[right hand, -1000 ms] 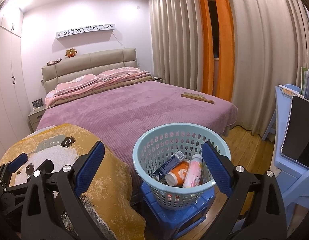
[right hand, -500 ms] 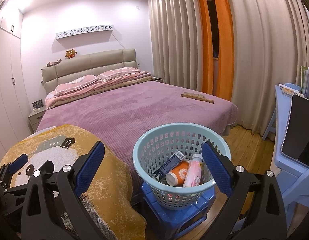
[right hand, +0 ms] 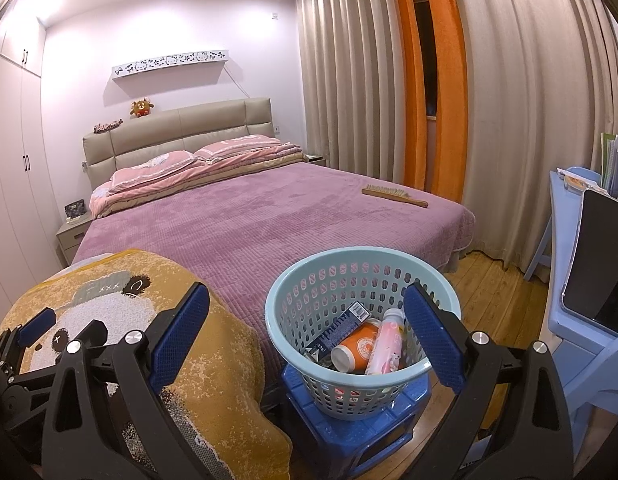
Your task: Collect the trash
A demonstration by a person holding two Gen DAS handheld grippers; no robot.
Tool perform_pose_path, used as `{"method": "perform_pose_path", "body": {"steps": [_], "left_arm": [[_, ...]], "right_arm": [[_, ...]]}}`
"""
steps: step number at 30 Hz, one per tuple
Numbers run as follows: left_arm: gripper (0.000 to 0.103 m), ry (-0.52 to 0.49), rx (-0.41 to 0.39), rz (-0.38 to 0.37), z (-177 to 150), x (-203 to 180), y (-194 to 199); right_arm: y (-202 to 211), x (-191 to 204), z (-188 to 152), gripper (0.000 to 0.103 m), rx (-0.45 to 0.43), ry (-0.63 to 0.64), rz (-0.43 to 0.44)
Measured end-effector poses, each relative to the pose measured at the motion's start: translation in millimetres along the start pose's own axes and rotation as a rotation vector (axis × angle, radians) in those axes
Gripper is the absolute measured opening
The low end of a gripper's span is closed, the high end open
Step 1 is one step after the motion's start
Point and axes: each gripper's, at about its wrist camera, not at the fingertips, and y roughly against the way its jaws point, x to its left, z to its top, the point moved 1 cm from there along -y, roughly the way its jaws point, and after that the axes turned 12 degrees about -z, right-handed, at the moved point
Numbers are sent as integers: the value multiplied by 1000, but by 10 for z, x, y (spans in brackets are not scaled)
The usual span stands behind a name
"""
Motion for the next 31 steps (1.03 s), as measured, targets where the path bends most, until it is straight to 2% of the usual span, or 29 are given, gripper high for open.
{"method": "perform_pose_path", "body": {"steps": [22,31], "left_arm": [[95,-23,-7,24,-7,-49,11],[96,20,-1,6,11,17,13]], "right_arm": [[-1,8,-1,93,-1,6,3],[13,49,19,93,-15,25,0]]}}
